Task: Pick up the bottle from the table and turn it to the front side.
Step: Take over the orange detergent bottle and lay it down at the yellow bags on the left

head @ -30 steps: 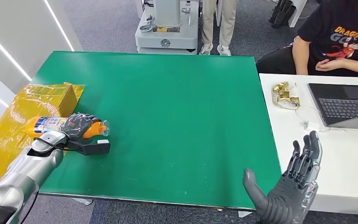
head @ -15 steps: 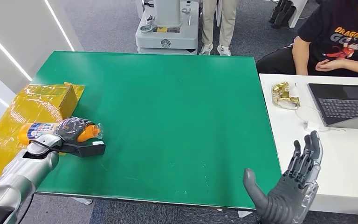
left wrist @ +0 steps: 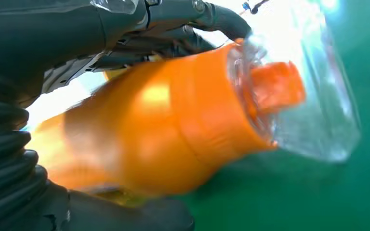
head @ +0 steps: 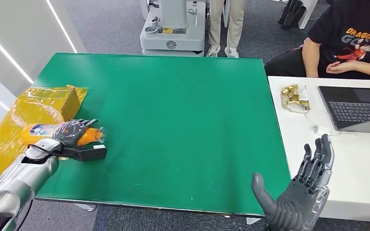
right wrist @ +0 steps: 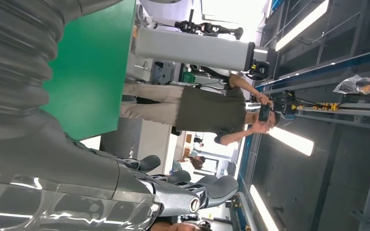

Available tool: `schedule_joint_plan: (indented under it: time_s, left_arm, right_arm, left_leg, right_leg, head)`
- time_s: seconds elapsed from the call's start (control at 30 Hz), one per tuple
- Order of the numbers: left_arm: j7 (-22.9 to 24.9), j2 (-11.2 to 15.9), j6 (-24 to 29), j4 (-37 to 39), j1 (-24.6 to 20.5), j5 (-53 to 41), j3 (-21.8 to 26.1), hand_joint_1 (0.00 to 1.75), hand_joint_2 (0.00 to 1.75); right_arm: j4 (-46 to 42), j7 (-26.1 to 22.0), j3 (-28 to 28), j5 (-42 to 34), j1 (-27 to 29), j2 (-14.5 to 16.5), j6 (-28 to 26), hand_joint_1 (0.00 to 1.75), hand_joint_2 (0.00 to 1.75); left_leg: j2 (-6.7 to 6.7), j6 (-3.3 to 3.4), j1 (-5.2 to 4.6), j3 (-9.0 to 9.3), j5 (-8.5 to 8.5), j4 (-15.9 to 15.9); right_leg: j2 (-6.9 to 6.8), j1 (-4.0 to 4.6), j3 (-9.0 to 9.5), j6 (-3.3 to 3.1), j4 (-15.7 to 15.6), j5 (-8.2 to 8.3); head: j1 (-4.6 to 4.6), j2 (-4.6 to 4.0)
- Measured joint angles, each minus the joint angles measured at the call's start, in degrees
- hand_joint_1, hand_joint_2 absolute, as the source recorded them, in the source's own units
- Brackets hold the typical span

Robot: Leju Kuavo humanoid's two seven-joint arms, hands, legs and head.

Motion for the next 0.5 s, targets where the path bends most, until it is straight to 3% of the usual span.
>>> schedule_joint_plan:
  time_s: [0.5]
  left_arm:
    - [0.37, 0.44, 0.52, 0.02, 0.14, -0.15, 0.03, 0.00, 1.75]
  right_arm:
    - [0.02, 0.42, -0.02, 0.07, -0.09, 0.13, 0.66, 0.00, 1.75]
  left_leg:
    - [0.01, 0.00, 0.00, 0.05, 0.00, -0.01]
  right_leg:
    - [0.00, 0.00, 0.04, 0.00, 0.05, 0.00]
  head:
    - [0.00, 0.00]
